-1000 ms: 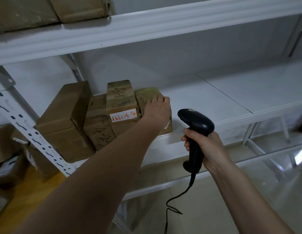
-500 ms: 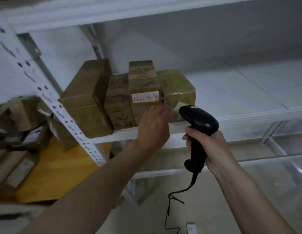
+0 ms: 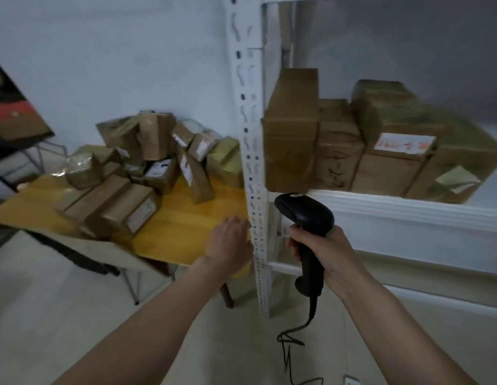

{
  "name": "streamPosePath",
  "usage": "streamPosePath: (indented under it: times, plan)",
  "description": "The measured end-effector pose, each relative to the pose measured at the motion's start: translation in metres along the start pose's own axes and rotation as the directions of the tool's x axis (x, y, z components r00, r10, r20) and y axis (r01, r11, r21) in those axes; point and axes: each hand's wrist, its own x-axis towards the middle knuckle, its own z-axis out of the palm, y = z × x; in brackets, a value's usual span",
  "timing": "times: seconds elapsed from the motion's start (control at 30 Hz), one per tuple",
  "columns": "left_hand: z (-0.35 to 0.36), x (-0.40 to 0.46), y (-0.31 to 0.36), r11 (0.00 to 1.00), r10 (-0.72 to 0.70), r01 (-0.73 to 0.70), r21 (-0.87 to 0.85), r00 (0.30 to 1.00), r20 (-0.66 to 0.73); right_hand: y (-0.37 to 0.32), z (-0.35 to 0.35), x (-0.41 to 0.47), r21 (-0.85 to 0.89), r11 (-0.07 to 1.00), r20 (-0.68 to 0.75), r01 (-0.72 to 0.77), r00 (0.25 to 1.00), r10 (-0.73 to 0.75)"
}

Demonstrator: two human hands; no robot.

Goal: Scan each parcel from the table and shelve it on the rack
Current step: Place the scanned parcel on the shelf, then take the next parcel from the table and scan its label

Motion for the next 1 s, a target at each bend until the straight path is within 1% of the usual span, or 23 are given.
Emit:
streamPosePath:
  times: [0.2, 0.37, 0.5, 0.73, 0.93, 1.0]
  plan:
    - [-0.016, -0.012, -0.106, 0.992, -0.123, 0.123, -0.001, 0.992, -0.005, 0.017, 0.098, 0.024, -0.058, 0.998, 0.063, -0.027, 0.998, 0.030]
    - [-0.021, -0.023, -0.196, 0.973, -0.232, 0.233, -0.001, 0.972, 0.038, 0.035, 0.178, 0.047, -0.075, 0.997, 0.088, -0.023, 0.996, 0.030]
    - [-0.024, -0.025, -0.258, 0.957, -0.288, 0.289, 0.002, 0.953, 0.097, 0.050, 0.230, 0.058, -0.099, 0.995, 0.096, -0.014, 0.995, 0.024]
    - [-0.013, -0.017, -0.321, 0.925, -0.367, 0.379, -0.011, 0.904, 0.221, 0.066, 0.278, 0.073, -0.149, 0.988, 0.086, -0.037, 0.995, 0.050]
    - [-0.002, 0.009, -0.354, 0.885, -0.441, 0.465, -0.014, 0.847, 0.298, 0.069, 0.314, 0.113, -0.172, 0.982, 0.102, -0.074, 0.990, 0.092]
    - [0.000, 0.022, -0.366, 0.871, -0.468, 0.491, 0.000, 0.830, 0.304, 0.069, 0.326, 0.130, -0.170, 0.981, 0.116, -0.094, 0.987, 0.115]
